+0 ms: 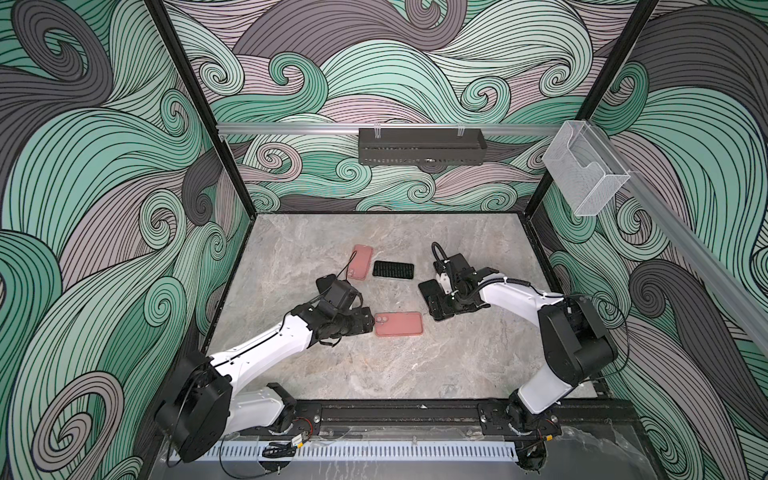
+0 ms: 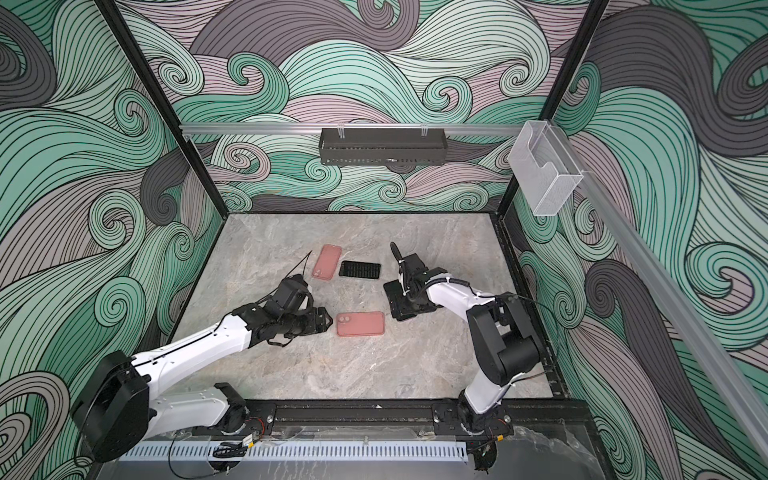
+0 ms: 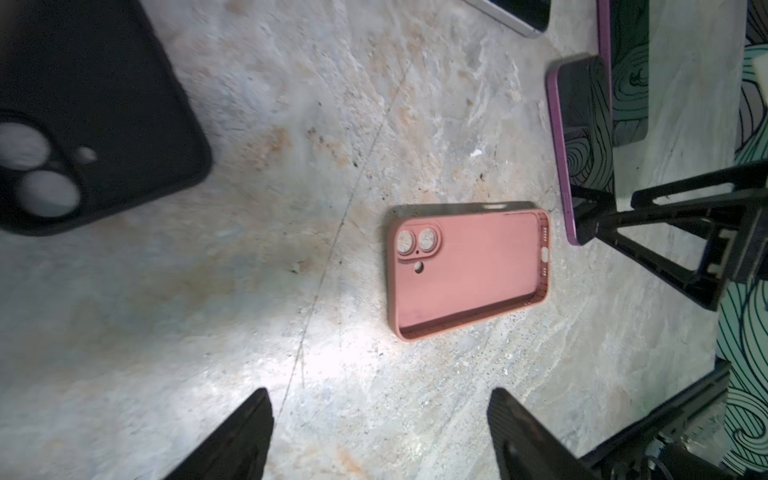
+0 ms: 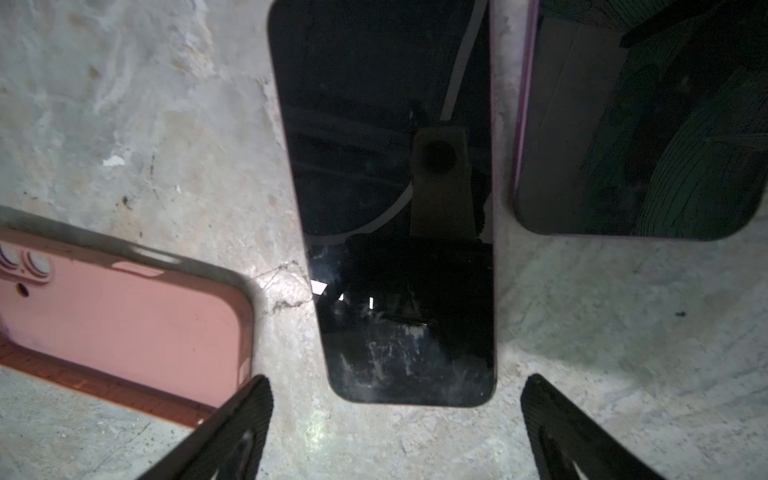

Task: Put the phone into the phone case
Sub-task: 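Lower the right gripper onto the black phone while the left arm withdraws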

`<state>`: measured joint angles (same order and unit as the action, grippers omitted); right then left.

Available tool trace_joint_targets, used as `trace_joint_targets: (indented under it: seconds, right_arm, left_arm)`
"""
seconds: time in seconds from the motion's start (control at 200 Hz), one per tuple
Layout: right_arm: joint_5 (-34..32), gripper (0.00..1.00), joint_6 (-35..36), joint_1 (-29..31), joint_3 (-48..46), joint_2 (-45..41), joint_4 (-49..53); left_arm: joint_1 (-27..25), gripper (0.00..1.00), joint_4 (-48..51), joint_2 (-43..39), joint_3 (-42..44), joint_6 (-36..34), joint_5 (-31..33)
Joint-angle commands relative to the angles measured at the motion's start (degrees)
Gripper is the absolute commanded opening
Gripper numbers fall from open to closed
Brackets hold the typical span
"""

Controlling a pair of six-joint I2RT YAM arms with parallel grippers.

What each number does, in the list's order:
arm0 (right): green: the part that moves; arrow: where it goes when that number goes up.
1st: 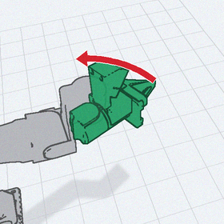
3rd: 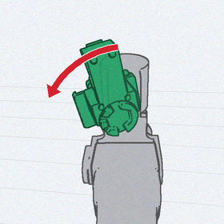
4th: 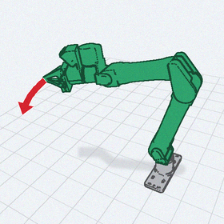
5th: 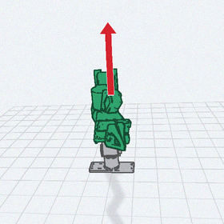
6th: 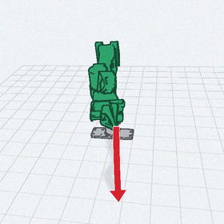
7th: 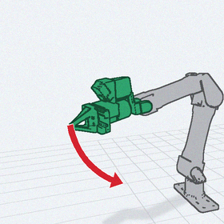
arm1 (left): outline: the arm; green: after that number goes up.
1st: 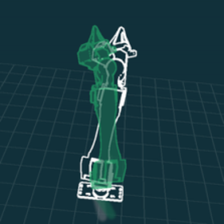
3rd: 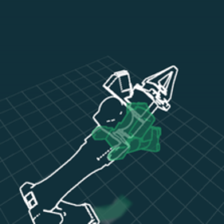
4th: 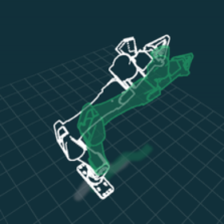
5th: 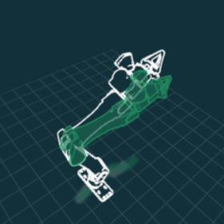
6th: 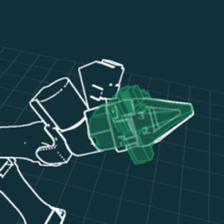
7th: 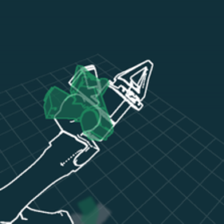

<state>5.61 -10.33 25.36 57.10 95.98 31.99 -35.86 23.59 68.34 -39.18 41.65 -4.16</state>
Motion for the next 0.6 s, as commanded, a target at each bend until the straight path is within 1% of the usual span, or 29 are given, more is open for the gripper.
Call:
trace_joint_targets:
  seconds: [0.0, 0.085, 0.165, 0.275, 0.4, 0.48, 0.59]
  right_arm:
    - [-1.6, 0.94, 1.2, -0.1, 1.7, 1.9, 0.9]
    - [-2.0, 0.93, 1.6, -0.1, 2.3, 3.2, 0.7]
    - [-2.6, 0.92, 1.9, 0.0, 2.8, 4.5, 0.6]
    - [-3.6, 0.90, 2.4, -0.1, 3.4, 5.7, 0.6]
    - [-4.1, 0.88, 2.7, 0.3, 3.9, 6.8, 0.8]
    - [-4.7, 0.86, 3.0, 1.1, 4.4, 7.7, 1.2]
    - [-7.0, 0.86, 3.6, 2.3, 5.5, 9.0, 2.3]
  left_arm:
    - [0.9, 0.84, 6.2, -3.3, -1.1, -1.4, 5.4]
    - [1.4, 0.84, 5.3, -6.3, 0.4, -1.3, 6.5]
    - [1.5, 0.84, 4.9, -9.2, 2.1, 0.4, 9.4]
    - [1.7, 0.86, 3.8, -14.1, 4.5, 0.6, 11.4]
    - [2.0, 0.87, 5.4, -18.8, 5.7, 0.8, 13.8]
    - [2.3, 0.87, 7.4, -20.1, 5.8, 0.5, 15.0]
    - [2.6, 0.87, 10.4, -19.5, 4.8, -0.7, 14.9]
